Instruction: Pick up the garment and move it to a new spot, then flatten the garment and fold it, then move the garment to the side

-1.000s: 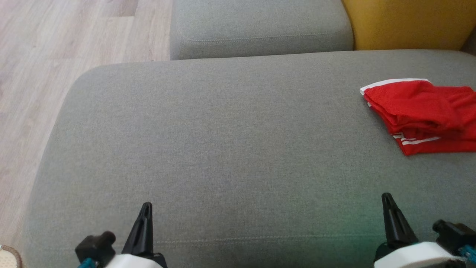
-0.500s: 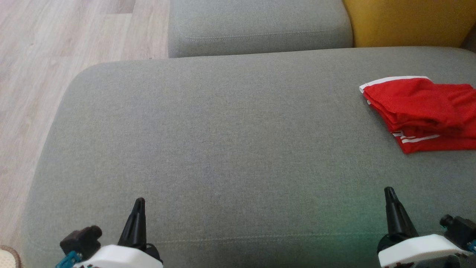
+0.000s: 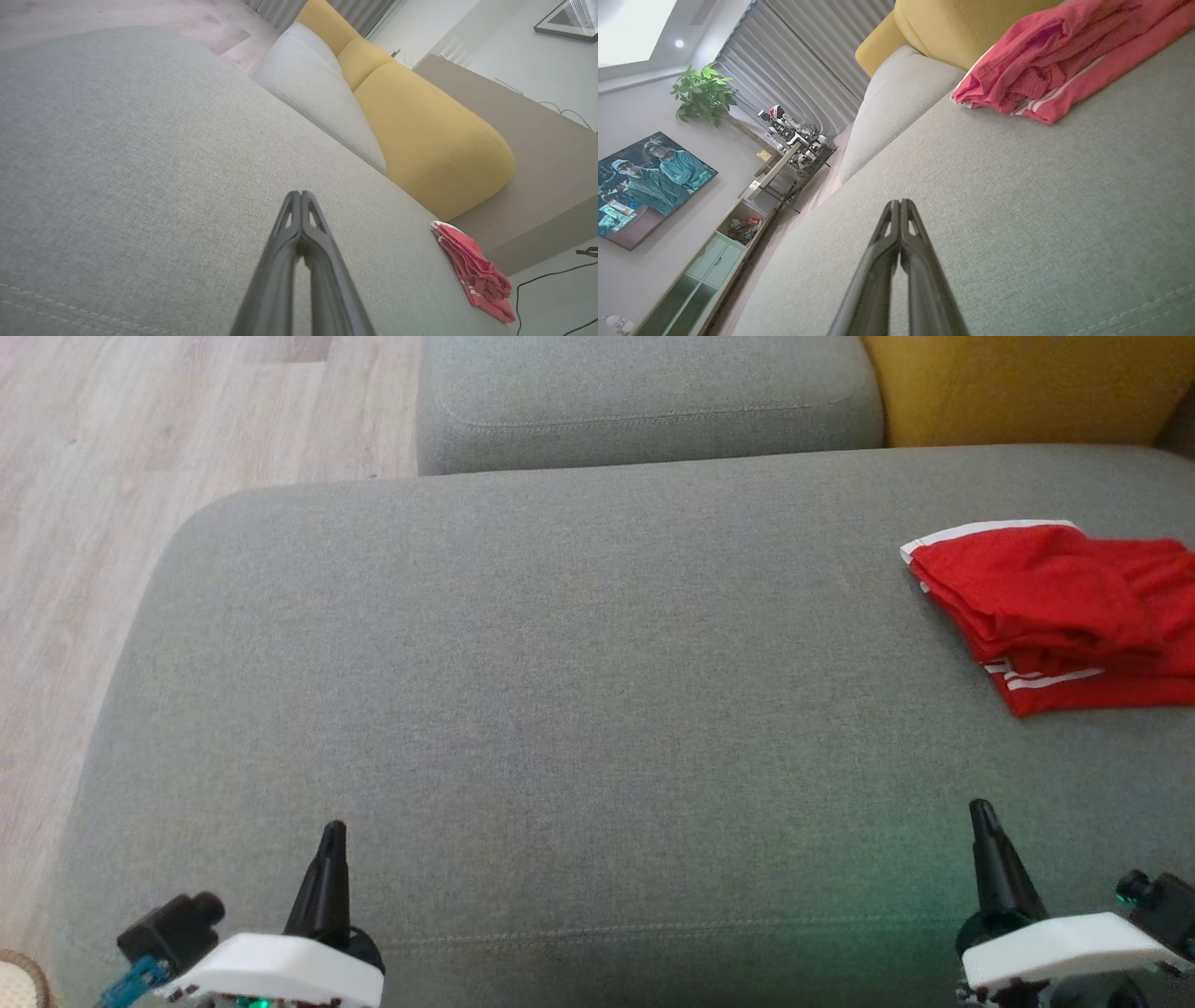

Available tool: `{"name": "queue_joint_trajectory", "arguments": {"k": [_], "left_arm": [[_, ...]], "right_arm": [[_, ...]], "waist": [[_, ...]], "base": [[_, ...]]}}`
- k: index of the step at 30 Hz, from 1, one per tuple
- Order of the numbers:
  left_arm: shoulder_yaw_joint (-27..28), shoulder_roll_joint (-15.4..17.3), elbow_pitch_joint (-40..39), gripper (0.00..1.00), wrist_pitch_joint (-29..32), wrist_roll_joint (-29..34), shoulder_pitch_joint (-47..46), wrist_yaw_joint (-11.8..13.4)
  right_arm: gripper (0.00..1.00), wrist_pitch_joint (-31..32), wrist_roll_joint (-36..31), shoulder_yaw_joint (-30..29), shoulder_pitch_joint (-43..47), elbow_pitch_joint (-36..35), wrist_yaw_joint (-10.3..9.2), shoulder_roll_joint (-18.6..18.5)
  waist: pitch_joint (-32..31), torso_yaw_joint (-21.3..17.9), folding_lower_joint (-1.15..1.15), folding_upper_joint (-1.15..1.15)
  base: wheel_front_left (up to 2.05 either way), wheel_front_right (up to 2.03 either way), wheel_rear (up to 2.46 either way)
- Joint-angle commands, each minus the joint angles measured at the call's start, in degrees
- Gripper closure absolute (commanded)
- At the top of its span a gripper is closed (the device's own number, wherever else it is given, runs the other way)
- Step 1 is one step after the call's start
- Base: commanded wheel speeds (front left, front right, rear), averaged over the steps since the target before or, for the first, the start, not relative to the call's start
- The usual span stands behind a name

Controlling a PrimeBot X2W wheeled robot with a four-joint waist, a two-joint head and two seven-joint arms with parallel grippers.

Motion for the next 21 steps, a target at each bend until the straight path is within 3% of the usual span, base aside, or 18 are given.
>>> {"name": "queue_joint_trajectory", "arguments": {"k": [1, 21], "left_arm": [[1.61, 0.92, -1.26, 1.00, 0.29, -1.87, -3.28, -0.53], [4.31, 1.04, 0.59, 1.00, 3.30, -15.21, -5.94, -1.82]], "right_arm": [[1.00, 0.39, 1.85, 0.15, -3.64, -1.58, 0.00, -0.99], [1.00, 3.49, 14.28, -0.21, -5.90, -0.36, 0.00, -1.15]], "waist": [[0.05, -0.03, 0.00, 0.00], [0.77, -0.38, 0.00, 0.00]], "base": [[0.00, 0.00, 0.00], [0.00, 0.00, 0.00]]}}
